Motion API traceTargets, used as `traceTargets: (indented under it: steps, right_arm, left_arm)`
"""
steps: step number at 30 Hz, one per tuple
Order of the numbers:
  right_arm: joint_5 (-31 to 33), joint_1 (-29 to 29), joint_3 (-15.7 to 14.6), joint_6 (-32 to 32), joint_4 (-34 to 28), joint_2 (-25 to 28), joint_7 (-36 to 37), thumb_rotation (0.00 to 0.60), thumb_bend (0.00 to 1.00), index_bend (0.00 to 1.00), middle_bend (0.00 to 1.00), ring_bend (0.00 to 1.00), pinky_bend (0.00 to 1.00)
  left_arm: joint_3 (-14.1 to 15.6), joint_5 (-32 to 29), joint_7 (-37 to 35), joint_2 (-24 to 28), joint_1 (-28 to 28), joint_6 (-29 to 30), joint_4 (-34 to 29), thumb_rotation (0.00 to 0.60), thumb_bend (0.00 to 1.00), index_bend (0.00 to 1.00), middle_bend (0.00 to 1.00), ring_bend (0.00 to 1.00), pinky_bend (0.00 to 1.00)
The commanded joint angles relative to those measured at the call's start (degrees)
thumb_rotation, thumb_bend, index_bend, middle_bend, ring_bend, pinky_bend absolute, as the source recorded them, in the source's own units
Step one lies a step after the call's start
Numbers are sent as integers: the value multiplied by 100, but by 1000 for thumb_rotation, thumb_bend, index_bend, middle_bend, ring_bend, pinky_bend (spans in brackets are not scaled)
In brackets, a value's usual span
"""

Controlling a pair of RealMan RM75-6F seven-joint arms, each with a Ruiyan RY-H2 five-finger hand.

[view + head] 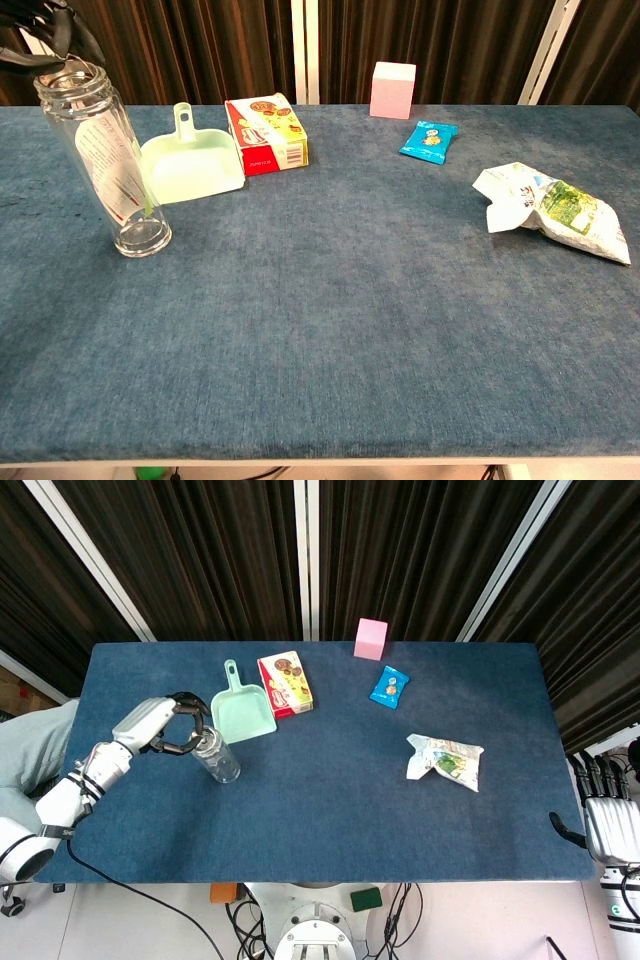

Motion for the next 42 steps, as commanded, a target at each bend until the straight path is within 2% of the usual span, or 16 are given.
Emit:
traceTargets:
  steps: [1,13,15,17,21,22,24,25,26,28,30,36,37,39,42]
  right_arm:
    - [3,3,3,-6,3,-1,5,600,226,0,0,0,0]
    - [30,46,19,-90,19,3,39,600,226,0,0,0,0]
    - [37,46,21,-95,25,0,48,600,226,0,0,0,0]
    - [38,44,20,-93,36,-6,58,600,226,0,0,0,0]
    - [32,40,25,-74,46,-7,70,600,226,0,0,0,0]
    - [32,39,27,-70,48,-5,74,600,226,0,0,0,0]
    - [35,36,28,-68,47,-3,77,600,226,0,0,0,0]
    - [36,36,26,-71,47,-2,78,600,226,0,0,0,0]
    - [36,36,24,-73,47,-2,79,600,226,0,0,0,0]
    - [45,36,17,-91,40,0,73,600,226,0,0,0,0]
    - [46,36,13,-99,37,-3,69,600,226,0,0,0,0]
    - [45,36,16,-92,41,-12,70,600,226,0,0,0,0]
    - [43,35,17,-88,39,-11,69,600,226,0,0,0,0]
    - [37,29,20,-68,36,-8,70,600,226,0,0,0,0]
    - [46,11,29,-34,49,-6,82,600,226,0,0,0,0]
  left_arm:
    - [10,-5,-2,-7,-9,-7,8,600,399,704,322,196,236]
    - [44,-86,52,15,-51,-82,-5,600,399,688,318,190,235]
    - [54,-88,45,32,-63,-109,-16,600,396,661,316,188,235]
    - [69,-62,-4,50,-68,-116,-23,600,390,587,310,182,233]
    - [118,95,-202,83,-53,-31,10,594,383,190,290,161,223]
    - [124,128,-257,87,-42,12,32,576,381,144,287,157,220]
    - [144,200,-360,89,-14,111,77,488,376,54,276,147,213]
    - [148,216,-396,88,2,158,96,448,374,41,270,144,212]
    - [149,228,-424,85,16,203,112,436,373,36,267,143,211]
    - [156,243,-487,86,51,291,133,355,357,25,251,140,209]
    - [175,262,-553,110,78,346,138,331,335,24,239,135,209]
    - [210,341,-631,213,187,597,93,321,294,34,198,111,196]
    - [206,336,-612,224,225,673,83,300,286,39,193,109,193]
    - [178,286,-509,237,369,941,29,211,267,60,182,106,188]
    - [163,217,158,208,738,1574,-74,170,263,91,177,106,188]
